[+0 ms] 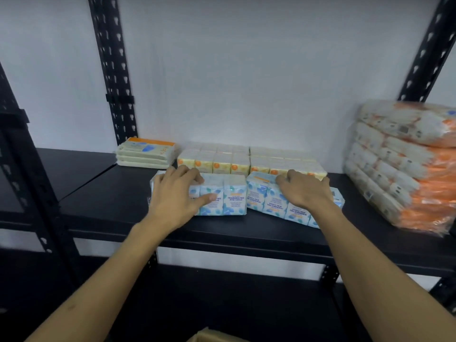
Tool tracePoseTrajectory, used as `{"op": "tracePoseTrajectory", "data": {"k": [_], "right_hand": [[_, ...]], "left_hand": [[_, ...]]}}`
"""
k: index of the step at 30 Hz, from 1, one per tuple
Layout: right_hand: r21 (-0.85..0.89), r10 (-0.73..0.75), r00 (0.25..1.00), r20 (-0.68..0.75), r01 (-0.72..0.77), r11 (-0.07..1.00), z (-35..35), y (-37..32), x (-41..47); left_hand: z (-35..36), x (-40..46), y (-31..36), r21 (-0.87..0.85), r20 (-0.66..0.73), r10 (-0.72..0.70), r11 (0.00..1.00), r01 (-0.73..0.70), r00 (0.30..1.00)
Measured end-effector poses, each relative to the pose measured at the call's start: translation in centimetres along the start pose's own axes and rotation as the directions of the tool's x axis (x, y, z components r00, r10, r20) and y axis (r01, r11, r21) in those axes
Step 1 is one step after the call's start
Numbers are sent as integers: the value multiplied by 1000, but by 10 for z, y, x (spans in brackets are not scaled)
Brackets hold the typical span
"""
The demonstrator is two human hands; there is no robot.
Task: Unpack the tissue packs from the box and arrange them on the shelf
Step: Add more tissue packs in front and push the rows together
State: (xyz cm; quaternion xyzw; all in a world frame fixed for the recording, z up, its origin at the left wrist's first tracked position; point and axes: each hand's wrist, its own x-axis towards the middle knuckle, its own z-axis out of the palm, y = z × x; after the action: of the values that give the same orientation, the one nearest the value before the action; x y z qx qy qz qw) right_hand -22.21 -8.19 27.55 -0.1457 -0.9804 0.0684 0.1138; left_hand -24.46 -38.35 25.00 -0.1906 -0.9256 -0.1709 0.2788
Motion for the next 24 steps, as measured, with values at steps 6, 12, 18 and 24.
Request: {"op": "tracePoseTrajectory", "data": {"k": [6,12,18,24], "right_hand": [[26,3,1000,-18,-3,1000,-1,-1,0],[38,-4,999,-33,6,999,1,1,1],[52,-34,997,-62,37,998,-1,4,-1],[25,-62,996,-67,64,998,-3,4,-8]], "left_hand": [[-18,47,16,66,186,-78,996,67,979],[9,37,23,156,200,-98,986,68,975],[16,14,18,207,-92,20,978,-1,996],[23,1,9,109,-272,92,992,-64,958]]}}
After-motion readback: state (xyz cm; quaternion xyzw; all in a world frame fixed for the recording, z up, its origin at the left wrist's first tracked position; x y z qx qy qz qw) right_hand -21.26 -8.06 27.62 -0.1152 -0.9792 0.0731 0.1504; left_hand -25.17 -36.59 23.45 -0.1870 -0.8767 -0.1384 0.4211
